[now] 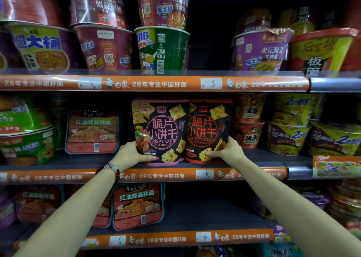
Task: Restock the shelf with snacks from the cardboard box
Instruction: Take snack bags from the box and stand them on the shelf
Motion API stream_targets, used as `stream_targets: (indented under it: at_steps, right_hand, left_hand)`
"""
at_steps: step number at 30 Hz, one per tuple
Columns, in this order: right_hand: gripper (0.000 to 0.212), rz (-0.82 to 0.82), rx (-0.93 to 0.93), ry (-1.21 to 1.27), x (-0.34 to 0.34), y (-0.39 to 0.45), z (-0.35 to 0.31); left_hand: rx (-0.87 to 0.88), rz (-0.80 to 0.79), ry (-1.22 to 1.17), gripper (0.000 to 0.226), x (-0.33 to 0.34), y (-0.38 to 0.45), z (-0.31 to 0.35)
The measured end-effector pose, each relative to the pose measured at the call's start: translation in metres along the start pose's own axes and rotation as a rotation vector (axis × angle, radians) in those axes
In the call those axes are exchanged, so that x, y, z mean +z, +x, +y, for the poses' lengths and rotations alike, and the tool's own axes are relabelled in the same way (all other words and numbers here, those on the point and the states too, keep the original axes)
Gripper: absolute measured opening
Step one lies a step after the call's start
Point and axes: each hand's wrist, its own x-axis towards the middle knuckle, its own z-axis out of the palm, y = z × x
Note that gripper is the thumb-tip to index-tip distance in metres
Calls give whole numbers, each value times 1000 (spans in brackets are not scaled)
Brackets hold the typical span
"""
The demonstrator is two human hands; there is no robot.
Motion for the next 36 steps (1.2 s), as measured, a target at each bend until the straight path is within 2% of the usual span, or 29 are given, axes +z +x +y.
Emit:
stream_targets:
  at_steps: [5, 9, 12, 14, 19, 24, 31, 36]
  right_hand:
    - [81, 135, -52, -113, 5, -13, 1]
    - [85, 292, -142, -200, 6, -27, 3]
    - [75, 350, -248, -314, 2, -36, 4]
    - [64, 318, -305, -396, -1, -40, 4]
    - [37, 180, -390, -466, -13, -48, 0]
    - [33, 130, -371, -497, -50, -59, 15]
    - [20, 174, -225, -557, -134, -91, 83]
    - [21, 201, -30, -600, -192, -117, 155]
  left_hand:
    - [11, 175, 230, 59, 6, -18, 1]
    - [-5, 316, 377, 69, 9, -32, 7]
    - [11, 390, 512, 64, 9, -41, 22]
    - [56, 402, 521, 61, 10, -43, 32]
    - [228, 278, 396, 44, 28, -44, 70]
    - [438, 100, 389, 32, 70, -43, 117]
    - [654, -94, 336, 25, 176, -53, 203]
    - [761, -266, 287, 21, 272, -69, 265]
